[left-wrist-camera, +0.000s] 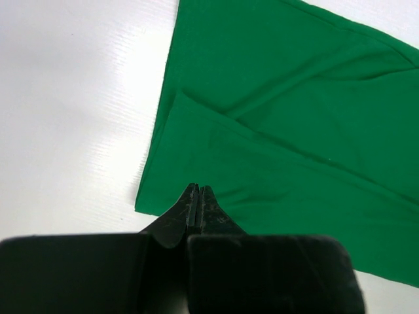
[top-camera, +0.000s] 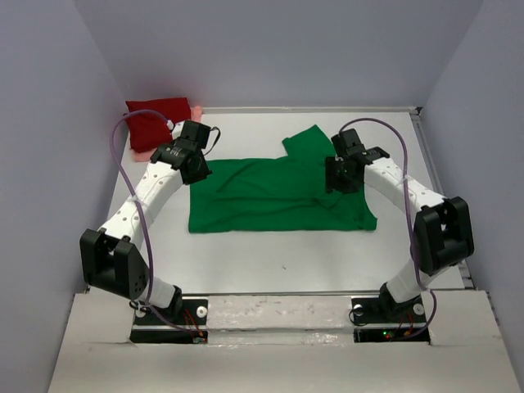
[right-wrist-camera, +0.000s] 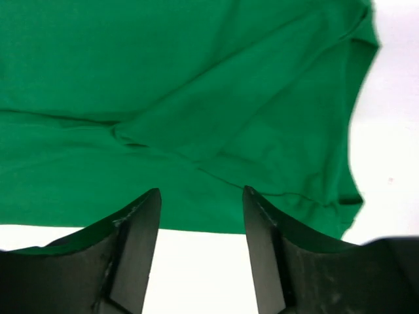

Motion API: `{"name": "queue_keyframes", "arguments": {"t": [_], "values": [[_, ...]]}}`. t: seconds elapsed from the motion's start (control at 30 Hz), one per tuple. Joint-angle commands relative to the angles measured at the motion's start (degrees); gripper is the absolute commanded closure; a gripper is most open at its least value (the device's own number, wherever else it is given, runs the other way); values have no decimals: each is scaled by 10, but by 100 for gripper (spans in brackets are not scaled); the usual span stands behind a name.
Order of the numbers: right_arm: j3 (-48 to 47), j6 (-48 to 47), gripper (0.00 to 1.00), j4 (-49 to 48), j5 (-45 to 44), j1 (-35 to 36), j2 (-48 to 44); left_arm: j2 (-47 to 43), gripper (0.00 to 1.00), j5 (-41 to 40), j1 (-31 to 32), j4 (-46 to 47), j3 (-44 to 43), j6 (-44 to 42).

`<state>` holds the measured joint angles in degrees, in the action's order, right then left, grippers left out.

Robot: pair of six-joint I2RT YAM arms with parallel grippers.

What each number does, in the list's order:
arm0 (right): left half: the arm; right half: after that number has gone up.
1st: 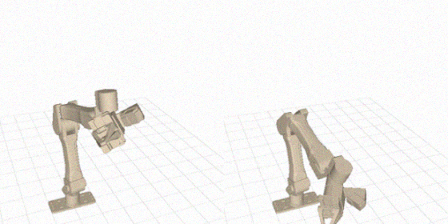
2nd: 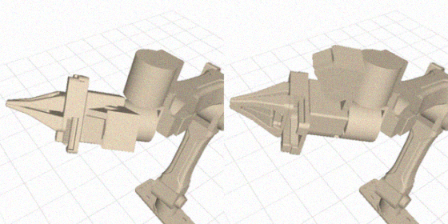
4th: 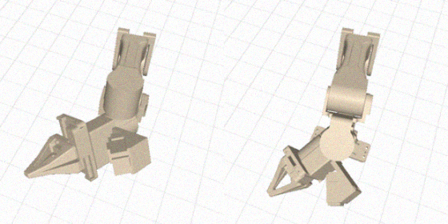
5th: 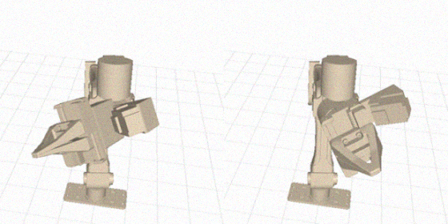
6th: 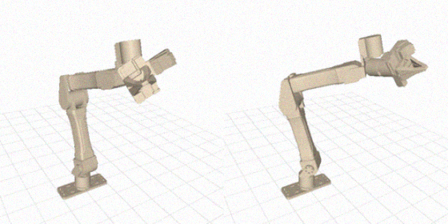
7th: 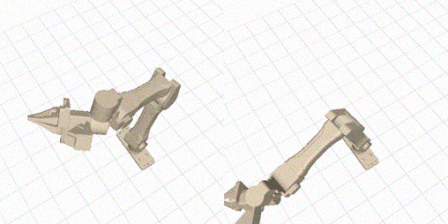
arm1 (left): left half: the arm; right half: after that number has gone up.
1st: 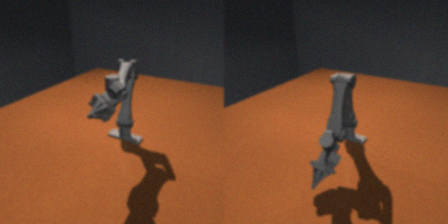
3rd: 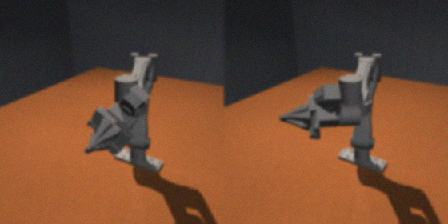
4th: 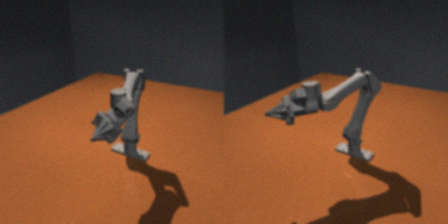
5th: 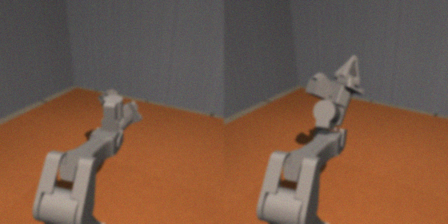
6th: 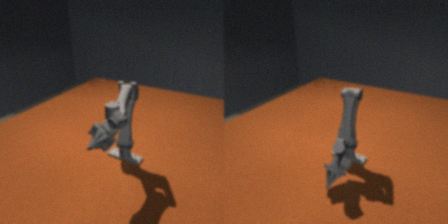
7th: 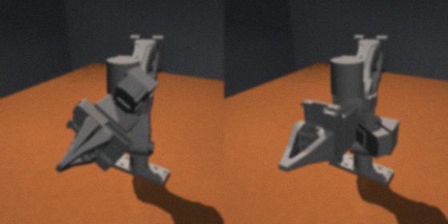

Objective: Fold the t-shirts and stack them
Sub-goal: Fold the flattened tshirt in 1/3 of the way

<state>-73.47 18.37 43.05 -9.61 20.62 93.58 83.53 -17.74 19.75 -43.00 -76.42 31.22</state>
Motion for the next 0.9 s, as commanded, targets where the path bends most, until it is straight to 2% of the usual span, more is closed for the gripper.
{"name": "queue_keyframes", "arguments": {"t": [0.0, 0.07, 0.17, 0.3, 0.67, 0.87], "values": [[11, 1, 45, -64, 62, 9, -5, -22, 100, 2, -3, 16, -7, -17], [16, 5, 52, -62, 43, 23, 10, -17, 100, 9, -2, 17, -13, -19], [16, 10, 54, -62, 27, 35, 33, -13, 100, 9, -2, 17, -15, -20], [27, 22, 62, -74, 16, 41, 50, -7, 100, 7, -3, 9, -22, -20], [68, 48, 64, -89, -47, 41, 42, -9, 100, 6, -3, 6, -26, -27], [75, 46, 64, -91, -54, 41, 56, -9, 100, 12, -3, 7, -18, -27]]}}
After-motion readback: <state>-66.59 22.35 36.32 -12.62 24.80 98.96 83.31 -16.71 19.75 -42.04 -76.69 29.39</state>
